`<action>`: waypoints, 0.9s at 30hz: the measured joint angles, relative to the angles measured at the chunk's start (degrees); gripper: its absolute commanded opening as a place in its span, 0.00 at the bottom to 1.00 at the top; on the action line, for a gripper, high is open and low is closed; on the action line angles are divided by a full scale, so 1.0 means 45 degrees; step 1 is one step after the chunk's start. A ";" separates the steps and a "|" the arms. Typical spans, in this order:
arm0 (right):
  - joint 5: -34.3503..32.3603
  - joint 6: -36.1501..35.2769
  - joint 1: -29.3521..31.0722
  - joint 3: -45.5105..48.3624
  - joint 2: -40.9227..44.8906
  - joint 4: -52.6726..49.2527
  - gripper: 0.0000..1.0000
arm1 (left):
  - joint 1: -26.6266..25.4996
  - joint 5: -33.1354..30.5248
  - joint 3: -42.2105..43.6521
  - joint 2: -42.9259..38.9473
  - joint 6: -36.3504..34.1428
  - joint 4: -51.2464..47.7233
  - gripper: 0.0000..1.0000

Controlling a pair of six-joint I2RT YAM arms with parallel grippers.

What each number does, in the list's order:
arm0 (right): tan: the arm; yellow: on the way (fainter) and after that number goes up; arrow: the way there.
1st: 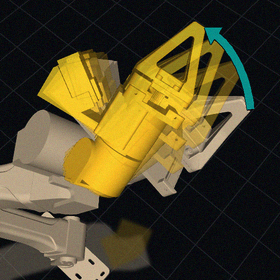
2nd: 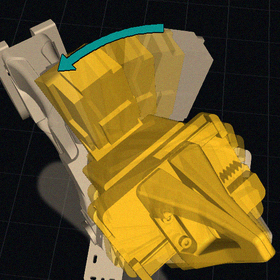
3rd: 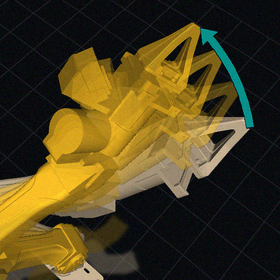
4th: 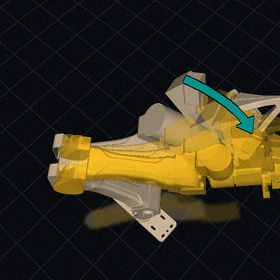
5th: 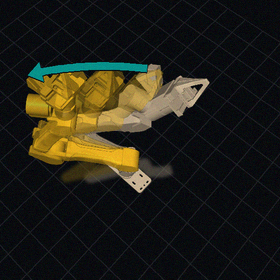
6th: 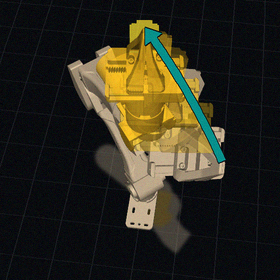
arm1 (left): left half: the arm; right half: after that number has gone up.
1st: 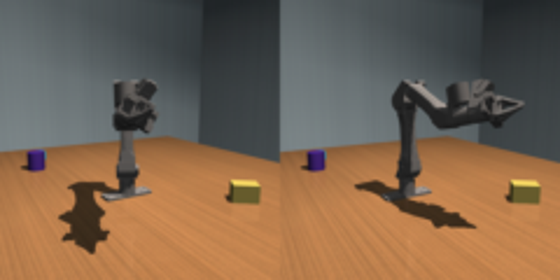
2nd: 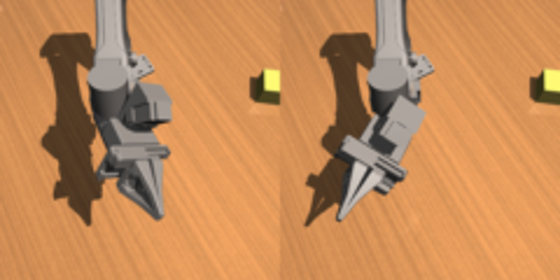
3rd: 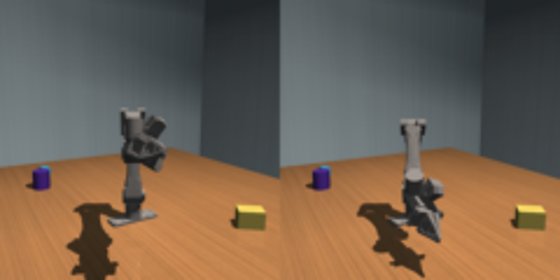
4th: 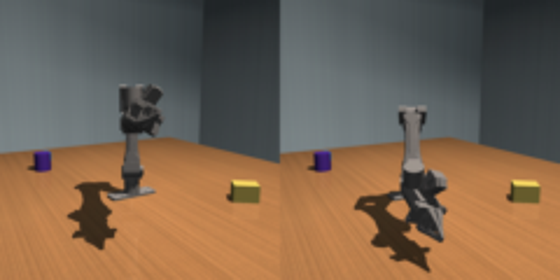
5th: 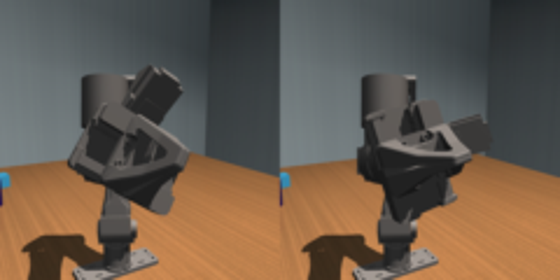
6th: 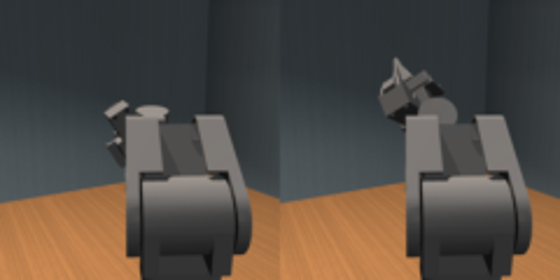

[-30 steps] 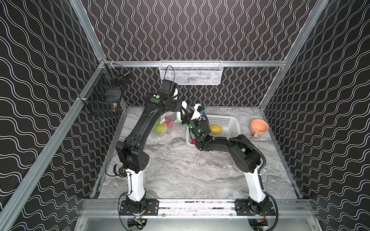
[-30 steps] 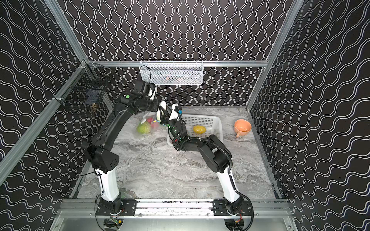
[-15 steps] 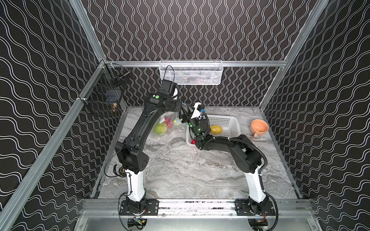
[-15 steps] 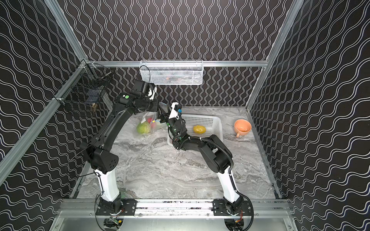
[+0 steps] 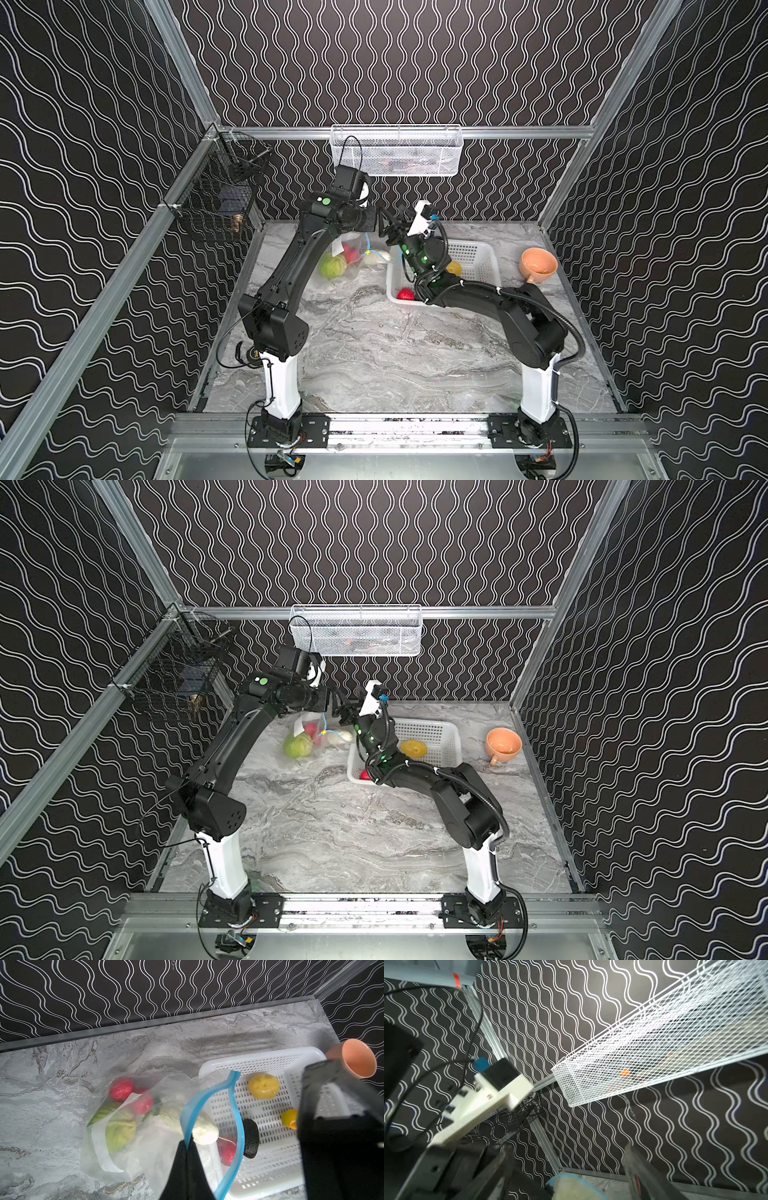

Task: Place the food in the zip-top bag and seal the zipper
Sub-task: 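Open the right gripper to release the radish into the bag, then withdraw the right gripper from the bag to above the yellow potato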

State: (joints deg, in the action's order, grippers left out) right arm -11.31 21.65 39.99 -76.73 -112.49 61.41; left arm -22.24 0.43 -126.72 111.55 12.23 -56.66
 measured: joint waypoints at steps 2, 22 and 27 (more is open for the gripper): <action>0.0359 0.0384 -0.0272 -0.0019 0.0379 -0.0811 0.86 | 0.0000 -0.0005 0.0078 0.0000 -0.0063 0.0024 0.00; 0.2909 0.1613 -0.2001 -0.2225 0.1991 -0.9704 0.99 | 0.0000 -0.0277 0.0738 -0.0306 -0.0763 0.0131 0.00; 0.3167 0.1477 -0.2215 -0.2492 0.2147 -1.1200 0.99 | -0.0039 -0.0131 0.0884 -0.0389 -0.1059 0.0165 0.00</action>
State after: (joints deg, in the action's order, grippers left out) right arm 2.94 28.29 30.02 -87.94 -102.83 11.00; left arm -22.41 -0.16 -122.74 109.80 7.46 -55.92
